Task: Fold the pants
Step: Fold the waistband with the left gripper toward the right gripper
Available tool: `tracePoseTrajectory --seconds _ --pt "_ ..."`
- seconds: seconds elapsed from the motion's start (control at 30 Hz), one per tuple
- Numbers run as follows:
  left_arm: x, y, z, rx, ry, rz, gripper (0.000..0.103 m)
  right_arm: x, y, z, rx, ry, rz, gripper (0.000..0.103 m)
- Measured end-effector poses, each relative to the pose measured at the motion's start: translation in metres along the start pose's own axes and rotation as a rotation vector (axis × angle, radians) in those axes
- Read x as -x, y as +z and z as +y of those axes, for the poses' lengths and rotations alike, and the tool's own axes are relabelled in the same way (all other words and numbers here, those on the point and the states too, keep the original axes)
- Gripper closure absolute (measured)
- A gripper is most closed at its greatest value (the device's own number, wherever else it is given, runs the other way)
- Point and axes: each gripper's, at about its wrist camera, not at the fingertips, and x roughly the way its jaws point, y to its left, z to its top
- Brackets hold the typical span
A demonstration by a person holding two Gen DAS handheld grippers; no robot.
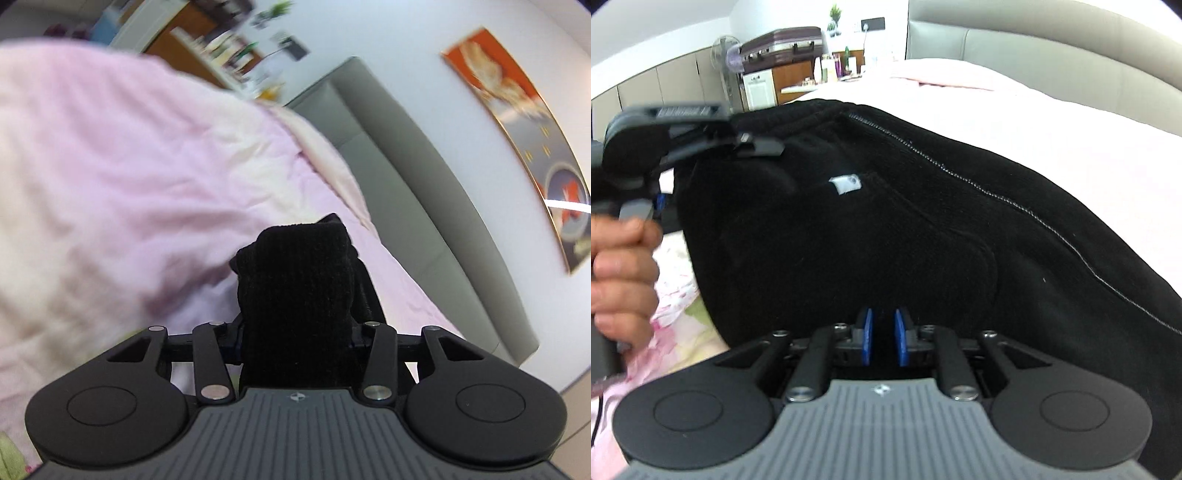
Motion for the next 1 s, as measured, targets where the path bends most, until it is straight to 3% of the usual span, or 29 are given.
tracePoseTrajectory --seconds 0.17,0.37,0.5,0.63,0.8,0.9,0.93,1.0 --pt "0.017 -0.011 -0.050 -0.331 -0.026 -0.051 0.052 0.022 -0.005 -0.014 -0.096 -0.004 -0.058 0.090" --pt "0.034 -0.059 -0.125 -0.829 -0.178 -0.109 0.052 0.066 -0.011 -0.069 -0.302 -0.052 -0.145 0.082" --pt "0.034 -0.111 -0.164 -1.116 -0.275 -0.068 0.052 0.096 -0.017 -0.102 -0.371 -0.138 -0.193 0.082" --pt "0.014 -0.170 -0.184 -1.367 -0.249 0.033 0.051 0.120 -0.024 -0.130 -0.428 -0.225 -0.224 0.081" --pt "-0.021 -0.222 -0.185 -1.405 -0.269 0.312 0.042 0.129 -0.030 -0.166 -0.496 -0.286 -0.215 0.081" --pt "-0.017 -0.243 -0.187 -1.537 -0.224 0.270 0.036 0.134 -0.030 -0.179 -0.529 -0.262 -0.227 0.077" --pt "-0.014 -0.240 -0.189 -1.525 -0.222 0.283 0.029 0.135 -0.027 -0.180 -0.531 -0.245 -0.231 0.074" --pt "-0.006 -0.220 -0.191 -1.406 -0.245 0.331 0.017 0.134 -0.028 -0.168 -0.521 -0.211 -0.235 0.061"
